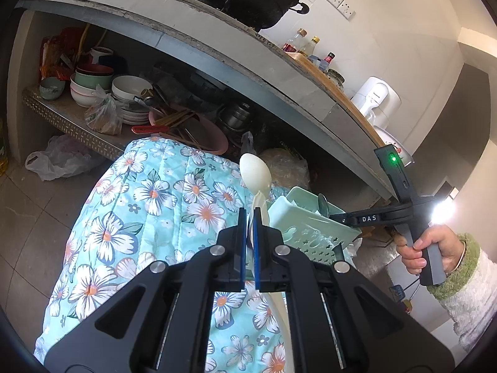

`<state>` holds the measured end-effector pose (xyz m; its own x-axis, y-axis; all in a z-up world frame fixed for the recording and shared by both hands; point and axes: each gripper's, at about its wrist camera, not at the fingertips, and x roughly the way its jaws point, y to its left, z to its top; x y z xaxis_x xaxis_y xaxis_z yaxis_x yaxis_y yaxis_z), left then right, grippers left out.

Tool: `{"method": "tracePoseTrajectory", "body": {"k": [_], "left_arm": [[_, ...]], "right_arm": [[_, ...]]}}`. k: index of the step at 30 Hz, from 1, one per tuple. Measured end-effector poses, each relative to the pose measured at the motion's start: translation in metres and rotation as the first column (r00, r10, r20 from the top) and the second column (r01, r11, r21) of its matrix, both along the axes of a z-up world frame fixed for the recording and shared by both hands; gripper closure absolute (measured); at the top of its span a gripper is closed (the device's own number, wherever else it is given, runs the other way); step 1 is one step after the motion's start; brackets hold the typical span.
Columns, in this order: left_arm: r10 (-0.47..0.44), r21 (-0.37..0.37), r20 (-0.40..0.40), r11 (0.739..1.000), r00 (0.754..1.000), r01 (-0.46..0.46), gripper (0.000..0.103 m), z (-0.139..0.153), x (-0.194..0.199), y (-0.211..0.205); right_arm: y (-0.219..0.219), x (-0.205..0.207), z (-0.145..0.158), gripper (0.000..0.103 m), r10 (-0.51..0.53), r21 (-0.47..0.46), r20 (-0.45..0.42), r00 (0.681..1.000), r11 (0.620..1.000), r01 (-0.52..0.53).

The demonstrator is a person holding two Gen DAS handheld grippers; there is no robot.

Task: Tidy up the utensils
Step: 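Insert the large metal spoon into the green holder and open the right tool, then lower the white rice paddle into the green holder and open the left tool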

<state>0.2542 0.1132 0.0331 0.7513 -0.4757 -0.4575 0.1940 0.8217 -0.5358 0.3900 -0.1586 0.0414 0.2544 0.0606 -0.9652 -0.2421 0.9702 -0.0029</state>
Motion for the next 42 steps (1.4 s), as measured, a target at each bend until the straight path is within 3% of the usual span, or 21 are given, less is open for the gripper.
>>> {"method": "tracePoseTrajectory", "body": {"k": [7,13,20,28,30,32,36,42], "left_arm": [[0.000,-0.002,0.002,1.000,1.000,0.000,0.100,0.000,-0.001,-0.002],[0.000,0.001,0.002,1.000,1.000,0.000,0.100,0.001,-0.002,-0.002],[0.006,0.003,0.008,1.000,1.000,-0.006,0.100,0.002,-0.004,0.000],[0.013,0.009,0.006,1.000,1.000,-0.013,0.100,0.003,-0.004,0.001],[0.015,0.012,0.006,1.000,1.000,-0.015,0.100,0.003,-0.005,0.001],[0.016,0.010,0.006,1.000,1.000,-0.016,0.100,0.004,-0.005,0.002],[0.014,0.016,0.005,1.000,1.000,-0.014,0.100,0.003,-0.005,0.002],[0.011,0.020,0.008,1.000,1.000,-0.011,0.100,0.003,-0.006,0.001]], "right_arm": [[0.003,-0.008,0.028,0.100,0.015,-0.048,0.122,0.992,0.999,-0.009],[0.007,-0.021,0.057,0.100,0.041,-0.116,0.281,0.959,0.993,-0.009],[0.014,-0.027,0.090,0.100,0.091,-0.222,0.497,0.863,0.975,0.024],[0.029,-0.037,0.098,0.100,0.175,-0.330,0.640,0.748,0.942,0.062],[0.033,-0.037,0.099,0.100,0.200,-0.353,0.651,0.732,0.934,0.058],[0.035,-0.038,0.096,0.100,0.210,-0.360,0.652,0.729,0.932,0.053],[0.029,-0.045,0.091,0.100,0.179,-0.309,0.632,0.754,0.950,0.033],[-0.006,-0.061,0.087,0.100,0.019,-0.083,0.572,0.820,0.996,0.035]]}}
